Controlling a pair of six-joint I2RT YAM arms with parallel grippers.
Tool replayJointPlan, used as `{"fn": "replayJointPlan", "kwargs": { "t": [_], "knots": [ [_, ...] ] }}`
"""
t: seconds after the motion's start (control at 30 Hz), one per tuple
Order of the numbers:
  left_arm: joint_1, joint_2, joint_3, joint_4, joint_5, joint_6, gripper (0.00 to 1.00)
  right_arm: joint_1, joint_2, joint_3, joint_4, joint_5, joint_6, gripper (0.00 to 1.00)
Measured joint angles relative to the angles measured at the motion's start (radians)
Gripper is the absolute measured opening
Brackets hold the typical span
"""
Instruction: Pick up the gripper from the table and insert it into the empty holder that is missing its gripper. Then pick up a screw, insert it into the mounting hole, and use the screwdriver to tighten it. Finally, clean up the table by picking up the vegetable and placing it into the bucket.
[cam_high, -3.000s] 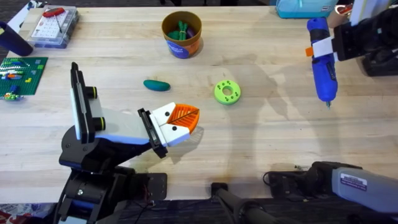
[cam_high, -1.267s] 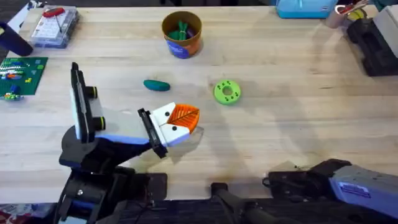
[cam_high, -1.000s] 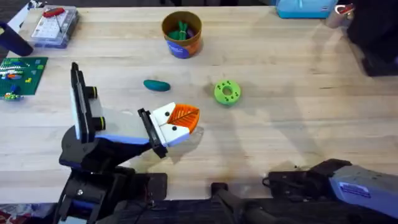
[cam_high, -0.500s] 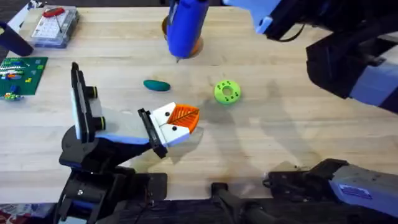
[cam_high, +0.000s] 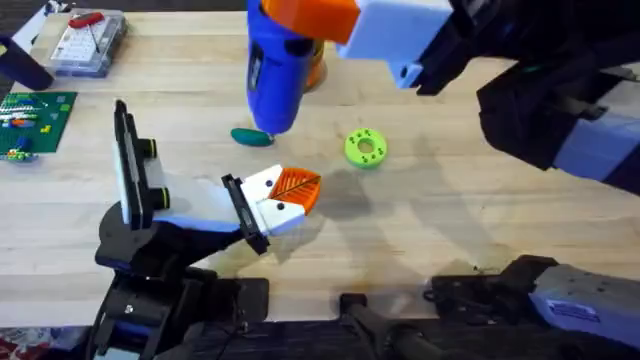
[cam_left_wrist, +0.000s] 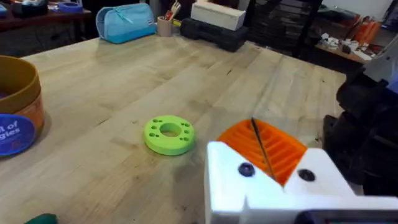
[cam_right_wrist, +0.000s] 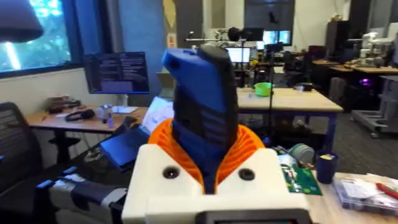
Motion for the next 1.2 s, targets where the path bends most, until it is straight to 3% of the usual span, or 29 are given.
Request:
{"fn": "replayJointPlan", "kwargs": {
  "t": [0.47,1.2],
  "knots": [
    [0.000,0.000,0.000,0.000,0.001,0.053,0.016,0.028,0.000,0.000,0.000,-0.048,-0.001,0.047],
    [0.000,0.000,0.000,0.000,0.001,0.056,0.016,0.077,0.006,0.000,-0.025,-0.101,-0.114,0.045]
  ]
}}
